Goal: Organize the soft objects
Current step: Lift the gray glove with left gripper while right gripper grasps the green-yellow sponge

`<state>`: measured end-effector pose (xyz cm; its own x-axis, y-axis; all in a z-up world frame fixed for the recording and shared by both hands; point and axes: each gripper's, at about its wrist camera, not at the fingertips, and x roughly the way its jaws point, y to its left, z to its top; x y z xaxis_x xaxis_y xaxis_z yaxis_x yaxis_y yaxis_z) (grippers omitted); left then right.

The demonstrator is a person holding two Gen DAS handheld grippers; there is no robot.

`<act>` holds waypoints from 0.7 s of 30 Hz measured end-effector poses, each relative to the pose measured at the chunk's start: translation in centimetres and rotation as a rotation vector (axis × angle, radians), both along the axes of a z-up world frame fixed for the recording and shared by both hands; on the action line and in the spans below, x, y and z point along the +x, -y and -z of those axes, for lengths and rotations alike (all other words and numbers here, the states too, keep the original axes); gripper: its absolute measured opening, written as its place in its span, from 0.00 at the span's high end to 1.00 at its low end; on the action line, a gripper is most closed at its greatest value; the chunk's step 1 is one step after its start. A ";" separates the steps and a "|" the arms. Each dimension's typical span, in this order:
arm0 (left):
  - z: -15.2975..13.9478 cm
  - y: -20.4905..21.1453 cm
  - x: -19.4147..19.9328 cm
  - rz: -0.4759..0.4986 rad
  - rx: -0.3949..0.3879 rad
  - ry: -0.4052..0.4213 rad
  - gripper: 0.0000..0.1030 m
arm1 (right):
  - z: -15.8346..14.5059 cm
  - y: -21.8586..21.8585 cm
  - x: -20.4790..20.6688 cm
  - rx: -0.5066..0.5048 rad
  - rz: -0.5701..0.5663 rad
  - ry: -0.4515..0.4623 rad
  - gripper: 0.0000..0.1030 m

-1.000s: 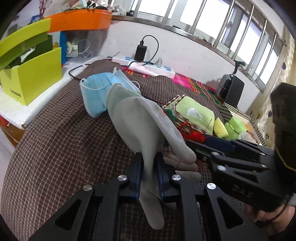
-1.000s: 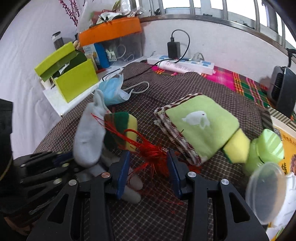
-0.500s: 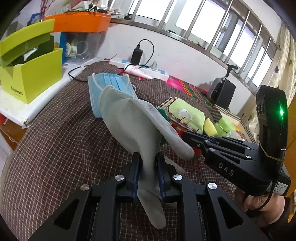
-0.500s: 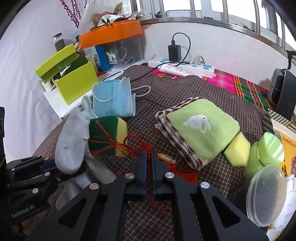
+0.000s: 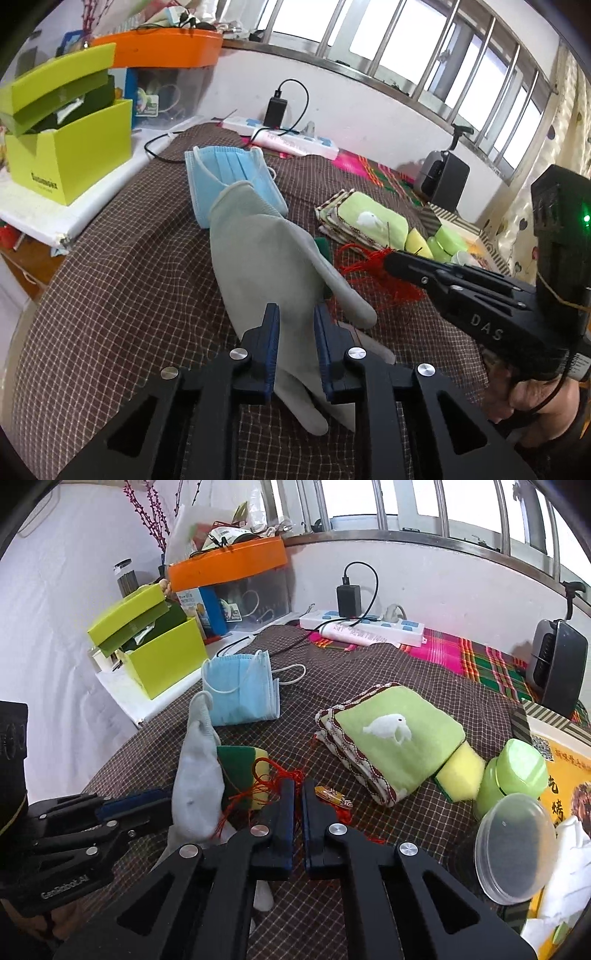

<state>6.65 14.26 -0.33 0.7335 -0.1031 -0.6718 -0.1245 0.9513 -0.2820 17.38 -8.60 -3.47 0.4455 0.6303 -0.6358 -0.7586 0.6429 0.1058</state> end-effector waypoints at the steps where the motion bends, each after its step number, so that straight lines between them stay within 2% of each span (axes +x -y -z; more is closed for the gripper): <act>1: 0.0 0.1 -0.2 -0.003 0.005 0.002 0.81 | -0.1 0.1 -0.1 0.001 0.001 0.000 0.97; 4: 0.7 0.0 -0.2 -0.017 -0.014 -0.027 0.53 | -0.3 0.5 -0.3 0.003 0.008 0.002 0.97; 8: 2.1 0.3 0.3 -0.015 -0.036 -0.071 0.54 | -0.5 1.1 -0.3 0.007 0.021 0.005 0.97; 9: 2.3 0.5 0.5 -0.017 -0.029 -0.078 0.56 | -0.6 1.2 -0.3 0.009 0.023 0.006 0.97; 11: 2.5 0.6 0.7 -0.022 -0.019 -0.084 0.73 | -0.8 1.5 -0.4 0.015 0.025 0.010 0.97; 12: 2.4 0.4 0.7 -0.025 -0.028 -0.078 0.75 | -1.0 1.6 -0.5 0.018 0.026 0.013 0.97; 14: 2.1 0.2 0.4 -0.029 -0.033 -0.066 0.86 | -1.3 1.9 -0.6 0.025 0.030 0.018 0.97; 21: -0.1 -0.4 -1.7 -0.048 -0.018 0.003 0.92 | -2.5 2.8 -1.4 0.055 0.034 0.036 0.97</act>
